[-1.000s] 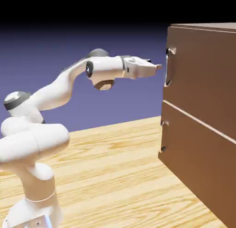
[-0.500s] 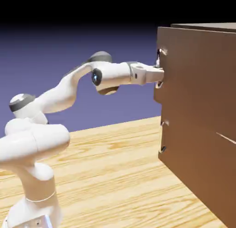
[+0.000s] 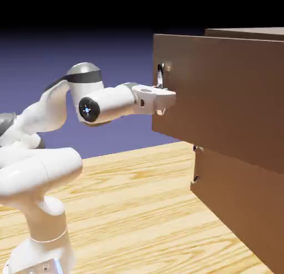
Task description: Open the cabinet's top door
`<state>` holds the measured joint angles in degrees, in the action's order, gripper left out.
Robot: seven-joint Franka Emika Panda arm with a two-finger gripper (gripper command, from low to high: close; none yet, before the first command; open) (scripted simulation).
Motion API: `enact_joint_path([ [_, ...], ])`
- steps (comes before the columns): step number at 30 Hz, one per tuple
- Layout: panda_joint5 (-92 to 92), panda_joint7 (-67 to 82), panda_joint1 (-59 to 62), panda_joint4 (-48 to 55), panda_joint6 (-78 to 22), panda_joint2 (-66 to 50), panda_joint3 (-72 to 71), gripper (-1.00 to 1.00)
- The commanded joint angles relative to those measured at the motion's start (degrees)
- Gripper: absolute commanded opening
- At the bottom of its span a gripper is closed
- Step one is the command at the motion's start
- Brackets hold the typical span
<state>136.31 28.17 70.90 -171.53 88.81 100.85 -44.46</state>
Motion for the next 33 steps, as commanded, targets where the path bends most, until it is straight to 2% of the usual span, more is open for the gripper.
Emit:
enact_joint_path([
  [1,-0.8,0.3,1.1,-0.7,-2.4,0.0,1.3,-1.00],
  [9,-10.8,6.7,11.8,-3.4,-22.4,-5.9,13.3,-1.00],
  [19,-31.3,23.4,26.8,1.9,-45.0,-25.1,24.1,-1.00],
  [25,-44.2,35.1,32.6,8.3,-52.4,-37.5,25.6,-1.00],
  [33,-60.3,49.3,35.7,18.8,-55.6,-54.2,25.8,-1.00],
])
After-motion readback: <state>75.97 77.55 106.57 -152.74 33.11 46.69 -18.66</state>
